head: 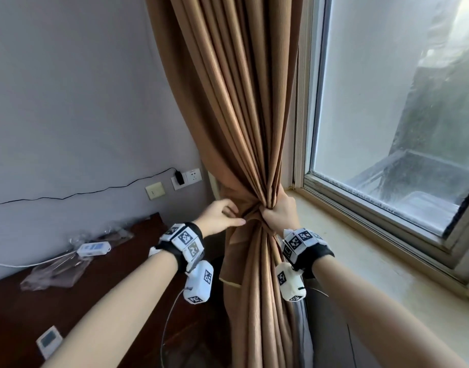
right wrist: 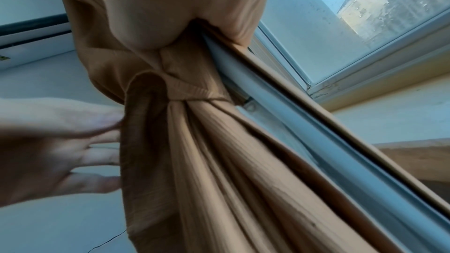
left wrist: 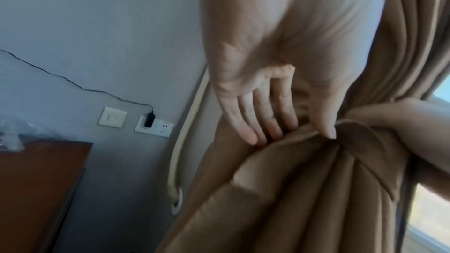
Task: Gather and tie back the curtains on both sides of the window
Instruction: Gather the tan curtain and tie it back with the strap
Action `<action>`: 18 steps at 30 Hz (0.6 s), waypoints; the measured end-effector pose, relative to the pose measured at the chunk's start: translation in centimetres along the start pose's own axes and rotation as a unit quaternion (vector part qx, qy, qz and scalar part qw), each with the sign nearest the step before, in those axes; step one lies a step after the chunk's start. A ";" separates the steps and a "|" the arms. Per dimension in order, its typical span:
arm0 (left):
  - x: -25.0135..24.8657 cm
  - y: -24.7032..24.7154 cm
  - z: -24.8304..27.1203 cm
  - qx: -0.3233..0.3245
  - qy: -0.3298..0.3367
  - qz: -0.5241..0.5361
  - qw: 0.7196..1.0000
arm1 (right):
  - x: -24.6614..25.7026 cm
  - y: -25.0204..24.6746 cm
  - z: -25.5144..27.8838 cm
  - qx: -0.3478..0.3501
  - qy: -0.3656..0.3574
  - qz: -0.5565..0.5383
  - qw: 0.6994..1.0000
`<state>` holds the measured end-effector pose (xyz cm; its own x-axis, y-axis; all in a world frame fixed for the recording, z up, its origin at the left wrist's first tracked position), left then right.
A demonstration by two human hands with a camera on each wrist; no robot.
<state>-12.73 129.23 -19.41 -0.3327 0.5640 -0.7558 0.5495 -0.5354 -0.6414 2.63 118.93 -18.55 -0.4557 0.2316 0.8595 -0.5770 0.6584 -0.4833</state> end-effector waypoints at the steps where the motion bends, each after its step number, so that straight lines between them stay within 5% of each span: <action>1: 0.4 1.1 0.1 0.012 0.010 -0.001 1.000 | 0.0 0.1 0.1 0.000 -0.001 0.000 1.000; 7: 2.4 3.7 1.1 0.038 0.023 -0.154 0.987 | -0.7 0.0 0.0 0.002 0.010 -0.014 1.000; 13: 0.6 1.8 3.0 -0.039 0.090 -0.190 0.977 | -0.8 -1.0 0.1 0.012 0.003 -0.013 1.000; 16: 0.0 3.0 3.0 0.017 0.037 0.039 0.998 | -0.8 -0.8 -0.1 0.014 -0.005 -0.012 1.000; 18: -0.2 4.1 2.8 0.002 -0.054 0.311 0.949 | -0.9 -0.5 -0.2 0.025 -0.004 -0.011 1.000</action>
<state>-12.59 125.15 -22.28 -0.0217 0.0696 -0.9973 0.6626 -0.7460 -0.0665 3.47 118.48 -19.08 -0.4476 0.2104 0.8691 -0.6203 0.6270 -0.4713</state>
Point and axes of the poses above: each hand's wrist, its own z-axis away from the middle knuckle, its own y-axis out of the palm, x = y × z, the point moved 5 cm from there along -z, towards the middle knuckle, and after that the axes turned 15 degrees about y, right-handed, at the moved point
